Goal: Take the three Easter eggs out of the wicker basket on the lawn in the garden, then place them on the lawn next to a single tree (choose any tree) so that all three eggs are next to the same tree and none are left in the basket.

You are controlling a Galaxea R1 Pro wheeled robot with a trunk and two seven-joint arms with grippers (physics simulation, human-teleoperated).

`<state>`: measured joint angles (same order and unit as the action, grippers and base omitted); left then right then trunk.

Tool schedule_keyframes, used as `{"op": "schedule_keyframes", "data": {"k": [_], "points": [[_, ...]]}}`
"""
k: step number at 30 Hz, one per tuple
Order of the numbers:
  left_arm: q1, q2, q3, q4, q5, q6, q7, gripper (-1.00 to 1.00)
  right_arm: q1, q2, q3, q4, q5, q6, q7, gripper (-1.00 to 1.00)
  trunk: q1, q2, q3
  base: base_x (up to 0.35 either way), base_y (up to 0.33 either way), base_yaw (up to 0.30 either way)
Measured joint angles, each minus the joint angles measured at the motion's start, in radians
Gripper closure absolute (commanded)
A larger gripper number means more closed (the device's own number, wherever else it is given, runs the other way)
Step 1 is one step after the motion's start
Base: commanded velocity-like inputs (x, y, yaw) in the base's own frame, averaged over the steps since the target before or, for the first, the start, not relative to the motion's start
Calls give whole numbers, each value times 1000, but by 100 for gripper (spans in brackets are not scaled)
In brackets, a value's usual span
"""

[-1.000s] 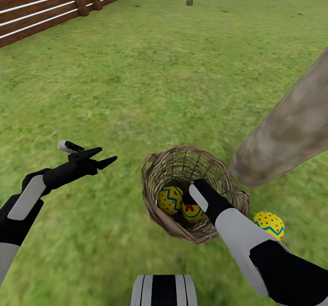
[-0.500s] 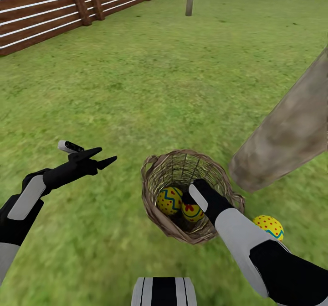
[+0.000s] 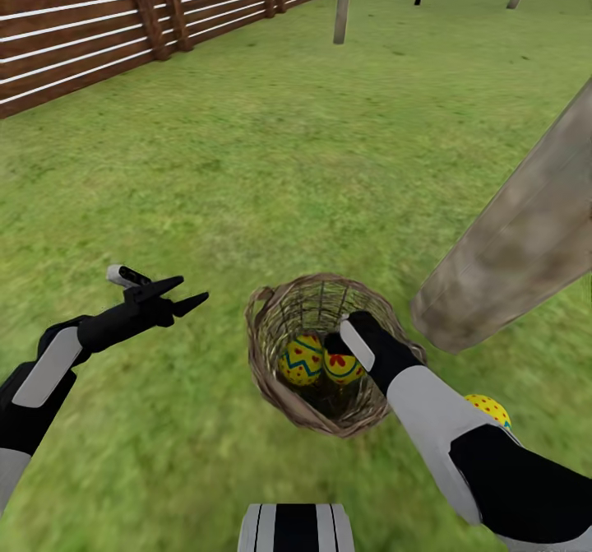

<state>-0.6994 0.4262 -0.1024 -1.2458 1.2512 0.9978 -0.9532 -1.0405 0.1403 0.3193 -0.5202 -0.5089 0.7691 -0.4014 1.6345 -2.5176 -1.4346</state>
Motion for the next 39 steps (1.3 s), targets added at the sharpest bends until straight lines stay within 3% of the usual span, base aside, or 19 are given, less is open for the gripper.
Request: {"op": "schedule_keyframes", "data": {"k": [13, 31, 39], "points": [[5, -2, -3, -11, -11, 1, 3, -100, 3, -1, -1, -7, 1, 1, -11, 100, -6, 3, 50, 0, 0, 0], [7, -1, 0, -8, 0, -4, 0, -100, 3, 2, 0, -3, 4, 2, -9, 100, -7, 4, 58, -29, 18, 0], [7, -4, -2, -9, -6, -3, 0, -100, 3, 6, 0, -5, 4, 2, -11, 100, -10, 5, 89, 0, 0, 0]]}}
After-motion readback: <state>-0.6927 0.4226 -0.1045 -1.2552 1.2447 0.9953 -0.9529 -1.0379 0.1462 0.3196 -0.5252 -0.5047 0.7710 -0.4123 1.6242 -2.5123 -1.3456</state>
